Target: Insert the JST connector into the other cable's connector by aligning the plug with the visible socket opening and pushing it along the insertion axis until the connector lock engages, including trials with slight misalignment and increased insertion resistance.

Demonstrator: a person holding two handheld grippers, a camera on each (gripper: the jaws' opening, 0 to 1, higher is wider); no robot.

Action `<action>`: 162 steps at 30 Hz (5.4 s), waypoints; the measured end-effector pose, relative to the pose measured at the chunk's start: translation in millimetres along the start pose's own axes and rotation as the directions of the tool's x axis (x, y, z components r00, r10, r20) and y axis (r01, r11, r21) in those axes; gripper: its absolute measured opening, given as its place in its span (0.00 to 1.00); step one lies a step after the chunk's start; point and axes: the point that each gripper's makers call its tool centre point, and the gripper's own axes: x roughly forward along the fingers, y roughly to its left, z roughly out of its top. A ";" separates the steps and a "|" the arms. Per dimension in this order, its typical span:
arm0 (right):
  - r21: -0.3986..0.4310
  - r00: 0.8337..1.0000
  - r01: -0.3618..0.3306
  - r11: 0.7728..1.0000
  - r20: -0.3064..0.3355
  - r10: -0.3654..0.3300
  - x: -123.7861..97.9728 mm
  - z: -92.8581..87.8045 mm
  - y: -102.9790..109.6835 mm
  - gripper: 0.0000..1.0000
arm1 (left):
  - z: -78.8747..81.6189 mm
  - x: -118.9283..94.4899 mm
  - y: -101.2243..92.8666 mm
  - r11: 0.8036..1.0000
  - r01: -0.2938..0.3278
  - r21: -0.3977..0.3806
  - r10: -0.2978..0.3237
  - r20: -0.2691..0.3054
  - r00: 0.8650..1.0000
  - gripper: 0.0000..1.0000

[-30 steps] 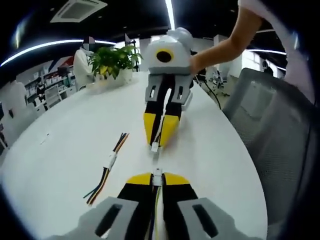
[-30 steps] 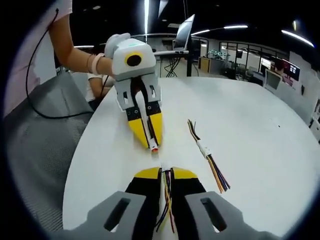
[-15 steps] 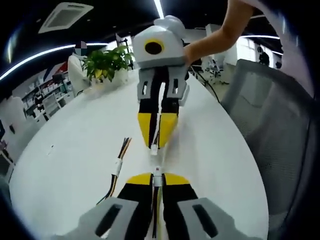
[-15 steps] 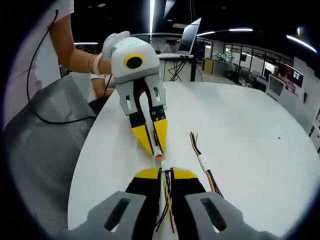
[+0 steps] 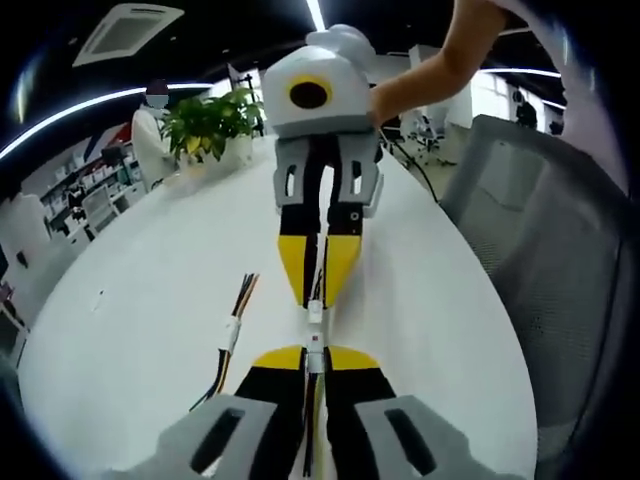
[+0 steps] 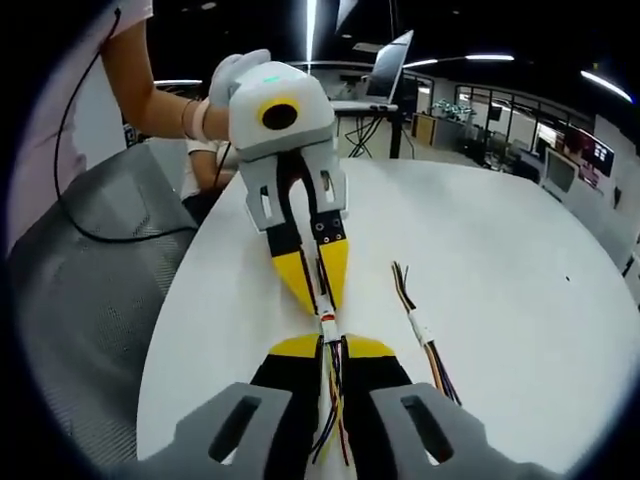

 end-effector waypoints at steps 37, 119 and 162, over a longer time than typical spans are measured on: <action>-0.022 0.999 -0.010 1.000 -0.053 0.009 14.2 -11.1 -1.1 0.03 | -0.8 5.9 -5.4 0.999 0.013 0.048 -0.012 -0.023 1.000 0.00; -0.152 0.999 0.014 0.988 -0.029 -0.019 8.8 -2.7 -15.8 0.03 | -4.5 11.5 20.9 0.999 0.001 0.042 0.000 -0.023 1.000 0.00; -0.109 0.998 -0.020 0.994 -0.054 0.014 25.1 -25.4 -27.2 0.04 | -16.9 17.2 24.6 0.999 -0.042 -0.016 0.041 -0.055 0.998 0.08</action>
